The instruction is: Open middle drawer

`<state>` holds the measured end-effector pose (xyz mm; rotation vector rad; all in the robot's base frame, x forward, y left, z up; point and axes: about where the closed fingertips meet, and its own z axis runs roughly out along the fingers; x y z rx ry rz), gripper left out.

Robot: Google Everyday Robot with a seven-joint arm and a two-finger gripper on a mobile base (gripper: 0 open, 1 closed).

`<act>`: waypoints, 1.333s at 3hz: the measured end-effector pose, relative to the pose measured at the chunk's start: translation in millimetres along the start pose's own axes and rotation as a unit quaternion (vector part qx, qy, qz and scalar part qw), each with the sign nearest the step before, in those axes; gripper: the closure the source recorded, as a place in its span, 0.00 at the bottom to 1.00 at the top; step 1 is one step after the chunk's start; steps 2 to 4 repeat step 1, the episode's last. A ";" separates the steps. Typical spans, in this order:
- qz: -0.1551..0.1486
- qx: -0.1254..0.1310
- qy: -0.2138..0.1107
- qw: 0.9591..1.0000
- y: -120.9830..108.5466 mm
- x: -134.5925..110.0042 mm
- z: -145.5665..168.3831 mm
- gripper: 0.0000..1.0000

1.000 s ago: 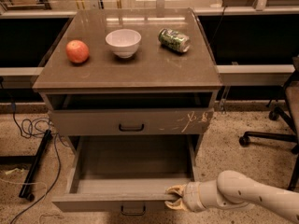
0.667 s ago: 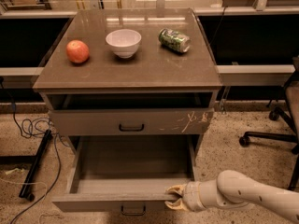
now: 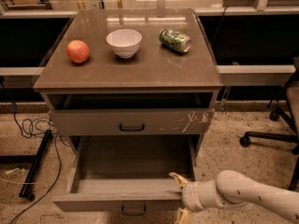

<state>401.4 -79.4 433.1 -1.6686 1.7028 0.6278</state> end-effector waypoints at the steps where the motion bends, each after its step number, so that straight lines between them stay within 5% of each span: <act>1: 0.000 0.000 0.000 1.000 0.0 0.0 0.0 0.00; 4: 0.000 0.000 0.000 1.000 0.0 0.0 0.0 0.00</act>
Offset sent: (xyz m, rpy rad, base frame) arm 0.0000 0.0000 0.0000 0.0000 0.0000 0.0000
